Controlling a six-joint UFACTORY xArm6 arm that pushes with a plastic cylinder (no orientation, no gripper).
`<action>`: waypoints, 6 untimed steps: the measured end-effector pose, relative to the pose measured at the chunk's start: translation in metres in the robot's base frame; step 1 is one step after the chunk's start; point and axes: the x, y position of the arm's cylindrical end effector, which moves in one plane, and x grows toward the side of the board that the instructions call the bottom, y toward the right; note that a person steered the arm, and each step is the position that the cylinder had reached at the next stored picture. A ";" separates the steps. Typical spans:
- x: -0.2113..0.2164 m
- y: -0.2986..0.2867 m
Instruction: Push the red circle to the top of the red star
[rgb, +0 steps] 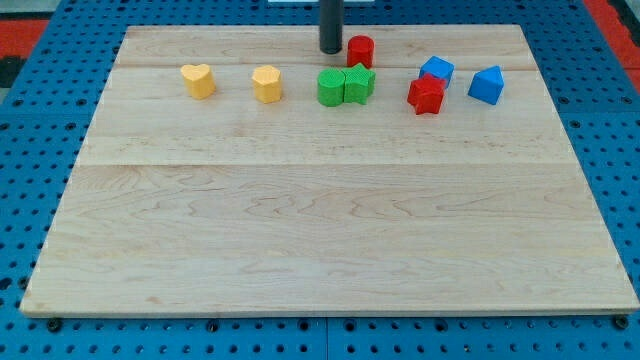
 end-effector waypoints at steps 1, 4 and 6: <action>0.002 0.066; 0.038 0.084; 0.034 0.061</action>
